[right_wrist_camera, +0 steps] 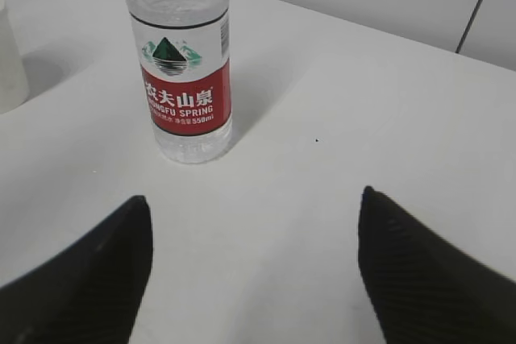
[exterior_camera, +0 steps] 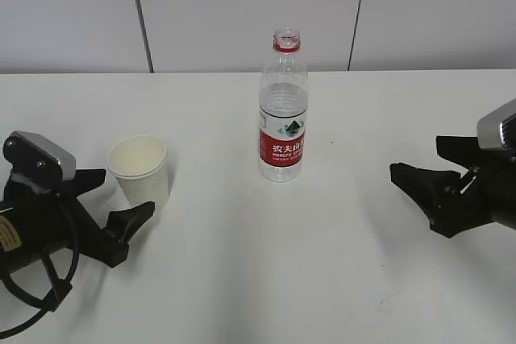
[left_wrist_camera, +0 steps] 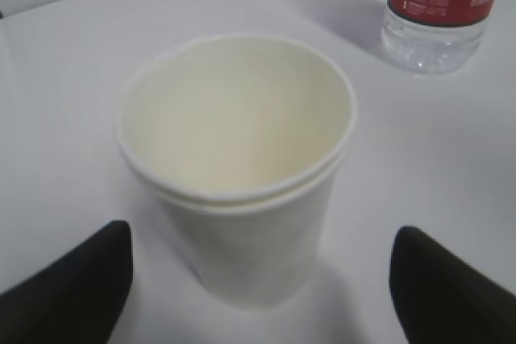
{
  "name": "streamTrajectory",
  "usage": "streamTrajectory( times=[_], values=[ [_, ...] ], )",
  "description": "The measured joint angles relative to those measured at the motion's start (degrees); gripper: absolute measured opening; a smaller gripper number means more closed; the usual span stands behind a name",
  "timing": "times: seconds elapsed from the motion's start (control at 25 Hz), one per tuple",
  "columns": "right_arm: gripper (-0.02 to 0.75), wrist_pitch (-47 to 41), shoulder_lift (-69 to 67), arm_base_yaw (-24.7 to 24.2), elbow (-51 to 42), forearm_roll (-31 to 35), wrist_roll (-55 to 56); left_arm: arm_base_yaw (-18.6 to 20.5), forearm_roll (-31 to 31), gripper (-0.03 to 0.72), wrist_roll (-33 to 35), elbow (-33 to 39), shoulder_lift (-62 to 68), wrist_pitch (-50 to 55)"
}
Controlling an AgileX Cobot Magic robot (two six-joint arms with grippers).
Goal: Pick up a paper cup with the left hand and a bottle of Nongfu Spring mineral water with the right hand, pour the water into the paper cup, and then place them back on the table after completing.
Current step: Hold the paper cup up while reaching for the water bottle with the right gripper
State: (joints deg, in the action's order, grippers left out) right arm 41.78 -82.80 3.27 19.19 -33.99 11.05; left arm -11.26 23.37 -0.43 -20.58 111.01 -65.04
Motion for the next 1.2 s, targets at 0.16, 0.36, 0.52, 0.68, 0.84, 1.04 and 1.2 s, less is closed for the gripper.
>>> streamTrajectory(
  times=[0.16,0.36,0.52,0.68,0.84,1.04,1.2],
  values=[
    [0.587,1.25,-0.02,0.00,0.00,-0.11,0.00,0.00,0.00,0.592,-0.19,-3.02,1.61,-0.44],
    [0.587,2.02,-0.02,0.00,0.00,-0.43,0.12,0.00,1.29,0.591,-1.85,-6.02,4.18,-0.46],
    [0.587,2.02,-0.02,0.00,0.00,-0.54,0.12,0.00,1.61,0.590,-2.48,-8.30,5.96,-0.50],
    [0.587,2.06,-0.02,0.00,0.00,-0.62,0.12,0.00,1.62,0.578,-2.60,-9.27,7.72,-0.45],
    [0.587,2.73,-0.02,0.00,0.00,-0.62,0.12,0.00,1.67,0.532,-2.66,-9.26,8.25,-0.49],
    [0.587,3.65,-0.02,0.00,0.00,-0.62,0.12,0.00,1.62,0.452,-2.66,-9.26,8.25,-0.49],
    [0.587,3.65,-0.02,0.00,0.00,-0.62,0.12,0.00,1.50,0.438,-2.66,-9.26,8.29,-0.49]
  ],
)
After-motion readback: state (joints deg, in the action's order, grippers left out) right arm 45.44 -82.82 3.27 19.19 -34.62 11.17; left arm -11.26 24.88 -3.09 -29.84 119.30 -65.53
